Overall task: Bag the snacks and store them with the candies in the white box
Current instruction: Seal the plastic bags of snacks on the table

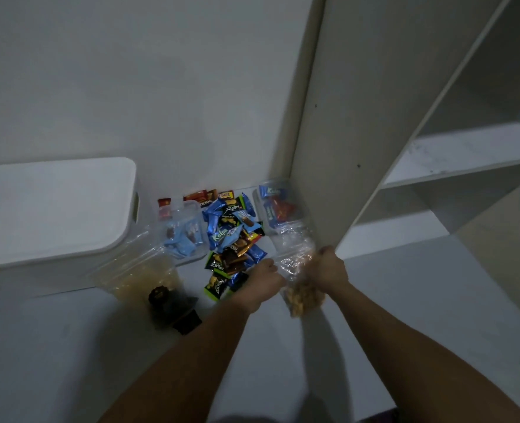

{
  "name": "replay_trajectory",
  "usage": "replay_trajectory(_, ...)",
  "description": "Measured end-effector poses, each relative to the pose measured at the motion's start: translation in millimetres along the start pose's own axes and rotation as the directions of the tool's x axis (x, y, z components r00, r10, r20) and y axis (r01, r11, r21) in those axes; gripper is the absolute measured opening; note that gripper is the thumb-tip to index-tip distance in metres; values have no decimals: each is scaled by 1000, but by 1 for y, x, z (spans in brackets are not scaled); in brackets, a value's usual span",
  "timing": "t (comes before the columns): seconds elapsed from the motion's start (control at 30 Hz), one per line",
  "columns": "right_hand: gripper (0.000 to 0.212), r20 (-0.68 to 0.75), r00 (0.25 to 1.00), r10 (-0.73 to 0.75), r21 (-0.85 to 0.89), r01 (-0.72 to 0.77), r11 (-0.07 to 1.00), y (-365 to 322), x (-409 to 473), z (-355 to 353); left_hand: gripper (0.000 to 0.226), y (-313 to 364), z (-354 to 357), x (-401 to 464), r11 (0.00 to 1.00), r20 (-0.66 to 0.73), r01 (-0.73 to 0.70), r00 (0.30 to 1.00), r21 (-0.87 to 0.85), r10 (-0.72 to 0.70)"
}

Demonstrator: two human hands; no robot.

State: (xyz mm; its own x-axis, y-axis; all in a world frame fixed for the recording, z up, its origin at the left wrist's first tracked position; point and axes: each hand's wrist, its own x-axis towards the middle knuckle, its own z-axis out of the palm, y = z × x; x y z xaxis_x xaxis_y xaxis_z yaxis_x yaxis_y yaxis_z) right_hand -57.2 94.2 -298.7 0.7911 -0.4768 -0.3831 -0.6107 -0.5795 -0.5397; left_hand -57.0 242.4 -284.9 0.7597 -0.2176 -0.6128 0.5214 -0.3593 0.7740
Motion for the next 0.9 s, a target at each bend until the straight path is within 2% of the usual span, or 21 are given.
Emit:
replay_trajectory(0.1, 28, 54, 998, -44, 58, 41, 997, 8, 3, -2, 32, 3, 2, 1, 999, -89, -37, 995, -12, 36)
replay_trajectory(0.17, 26, 122, 989, -77, 158, 58, 986, 10, 2, -8, 19, 3, -2, 2, 998, -172, -46, 984, -53, 36)
replay_trajectory(0.23, 27, 203, 973, -109, 260, 54, 964, 10, -2, -14, 20, 1, -7, 1, 995, -254, -87, 965, -58, 69)
replay_trajectory(0.3, 21, 269, 947, -177, 309, 90, 947, 5, -10, -17, 34, 0, -13, -1, 991, -334, -112, 939, -78, 80)
replay_trajectory(0.4, 13, 269, 905, -328, 247, 265, 932, -3, -21, -13, 33, 1, -21, -7, 980, -399, -125, 915, -156, 53)
replay_trajectory(0.47, 20, 262, 870, -417, 173, 383, 907, -8, -30, -8, 24, 0, -25, -12, 971, -405, -120, 914, -206, 27)
replay_trajectory(0.57, 20, 323, 826, -461, 110, 451, 886, -13, -42, -4, 7, -5, -30, -20, 966, -421, -114, 907, -231, 6)
replay_trajectory(0.67, 27, 347, 827, -442, 188, 401, 897, -16, -53, -5, 31, -11, -32, -29, 953, -374, -117, 928, -279, 5)
replay_trajectory(0.73, 16, 315, 826, -467, 223, 414, 883, -18, -55, -8, 41, -16, -32, -32, 953, -356, -138, 934, -268, 35)
replay_trajectory(0.9, 16, 213, 814, -541, -22, 558, 830, -23, -63, -11, 38, -21, -32, -43, 972, -363, -169, 926, -161, 101)
